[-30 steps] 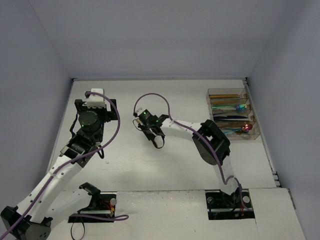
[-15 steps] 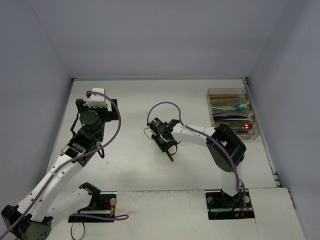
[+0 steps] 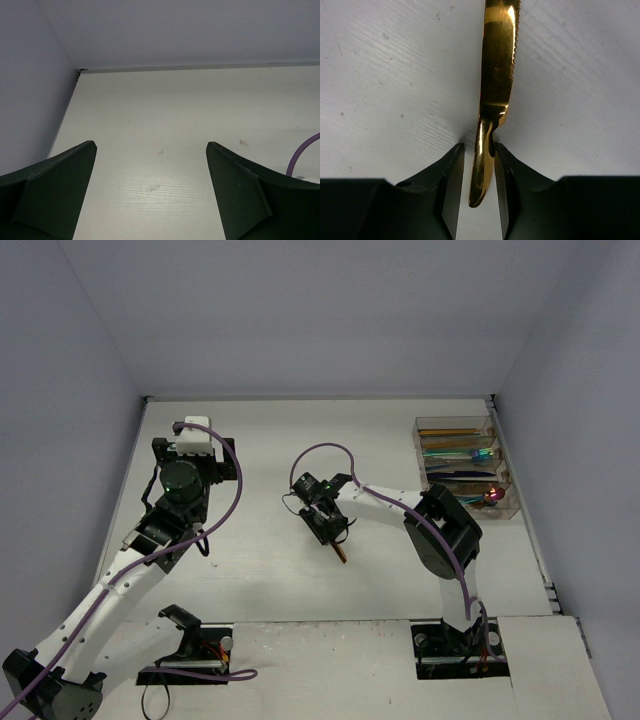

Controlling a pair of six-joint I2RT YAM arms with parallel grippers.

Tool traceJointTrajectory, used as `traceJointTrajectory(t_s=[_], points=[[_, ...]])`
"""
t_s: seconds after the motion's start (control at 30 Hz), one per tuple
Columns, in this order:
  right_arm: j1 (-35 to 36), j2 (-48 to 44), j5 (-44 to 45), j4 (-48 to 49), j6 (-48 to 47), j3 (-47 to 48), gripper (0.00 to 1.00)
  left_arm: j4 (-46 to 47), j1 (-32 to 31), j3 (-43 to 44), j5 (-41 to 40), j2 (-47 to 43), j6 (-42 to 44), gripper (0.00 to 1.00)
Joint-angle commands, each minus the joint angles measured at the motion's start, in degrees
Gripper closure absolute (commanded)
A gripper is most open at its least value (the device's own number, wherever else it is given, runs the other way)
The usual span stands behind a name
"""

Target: Sort the eating utensils into containers

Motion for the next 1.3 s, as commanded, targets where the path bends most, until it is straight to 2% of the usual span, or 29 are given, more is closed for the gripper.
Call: traceJointTrajectory(t_s=[0.0,0.33,0.63,0.77,0.9,0.93,1.1,1.27], points=[[0.36,3.84,-1.01,-1.2,-0.44,1.84,0.72,2.97,0.41,2.65,0.48,-0.23,-1.0,0.1],[0.28,6.45,3.38,-1.2,0.02,4.19,0.71,2.97,0.41,2.65,0.46,-0.58,-0.95,0.1],[0.39,7.47,3.19,-1.26,-0.39,5.25,0.71,3.03,0.41,2.72,0.44,-0.67,-0.97,0.1],[0.59,8.65,3.29,-1.29,-0.36,5.3,0.78,3.03,0.41,2.71,0.51,-0.67,-0.98,0.1],[0.63,9.26,4.62,-1.2,-0.25,5.25,0.97,2.97,0.41,2.74,0.59,-0.67,-1.03,0.1],[0.59,9.06,5.1,-1.24,-0.12,5.41,0.99,2.97,0.41,2.74,0.55,-0.67,-0.99,0.1],[-0.05,6.92,7.69,-1.2,1.26,7.58,1.0,2.88,0.41,2.66,0.41,-0.76,-0.94,0.1],[-3.67,-0.52,12.18,-1.09,5.52,10.37,1.0,3.05,0.41,2.73,0.07,-0.86,-0.77,0.1]])
